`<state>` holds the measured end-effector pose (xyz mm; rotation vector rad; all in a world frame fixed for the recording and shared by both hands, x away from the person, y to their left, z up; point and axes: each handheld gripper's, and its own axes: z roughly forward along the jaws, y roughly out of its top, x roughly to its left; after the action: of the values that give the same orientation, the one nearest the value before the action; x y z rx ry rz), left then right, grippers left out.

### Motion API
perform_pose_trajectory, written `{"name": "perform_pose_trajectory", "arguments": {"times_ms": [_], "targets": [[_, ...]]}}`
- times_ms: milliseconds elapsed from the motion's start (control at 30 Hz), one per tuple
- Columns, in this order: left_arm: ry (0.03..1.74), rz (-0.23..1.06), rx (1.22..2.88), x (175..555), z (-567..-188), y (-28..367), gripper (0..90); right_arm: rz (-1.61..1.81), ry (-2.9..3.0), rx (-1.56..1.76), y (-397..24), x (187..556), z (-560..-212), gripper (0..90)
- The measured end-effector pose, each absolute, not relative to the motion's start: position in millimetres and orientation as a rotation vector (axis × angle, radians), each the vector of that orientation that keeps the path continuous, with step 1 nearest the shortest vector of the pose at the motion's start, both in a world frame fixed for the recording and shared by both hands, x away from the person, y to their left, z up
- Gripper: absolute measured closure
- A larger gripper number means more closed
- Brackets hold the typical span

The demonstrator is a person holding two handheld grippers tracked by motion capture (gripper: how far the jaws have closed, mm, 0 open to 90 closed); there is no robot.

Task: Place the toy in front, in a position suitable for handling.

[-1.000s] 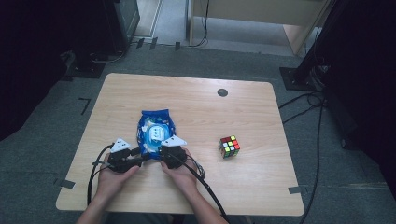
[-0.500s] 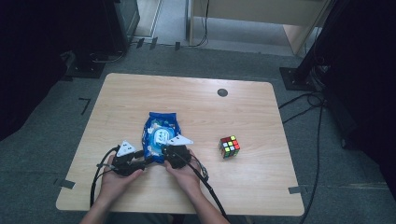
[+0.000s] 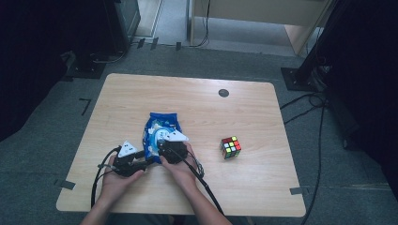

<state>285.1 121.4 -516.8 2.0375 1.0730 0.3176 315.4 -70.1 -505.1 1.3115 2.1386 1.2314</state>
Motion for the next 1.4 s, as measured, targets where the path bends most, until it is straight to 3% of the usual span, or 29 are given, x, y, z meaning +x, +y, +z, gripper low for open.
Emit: {"name": "perform_pose_trajectory", "arguments": {"times_ms": [333,400,467,567,1300,1400], "targets": [[1.073,0.32,2.039,285,-517,121,53.7,1.149,2.107,1.289,-67,326,-508,63.7],[1.075,0.32,2.039,285,-517,121,53.8,1.138,2.118,1.265,-66,326,-508,70.9],[1.075,0.321,2.039,285,-517,122,53.8,1.132,2.134,1.23,-68,327,-508,85.2],[1.08,0.32,2.036,285,-517,121,53.8,1.165,2.148,1.218,-72,327,-505,90.0],[1.126,0.373,2.023,285,-517,119,53.9,1.452,1.955,1.069,-108,289,-413,90.0],[1.121,0.368,1.978,283,-515,124,48.3,1.466,1.954,1.038,-116,279,-399,90.0]]}}
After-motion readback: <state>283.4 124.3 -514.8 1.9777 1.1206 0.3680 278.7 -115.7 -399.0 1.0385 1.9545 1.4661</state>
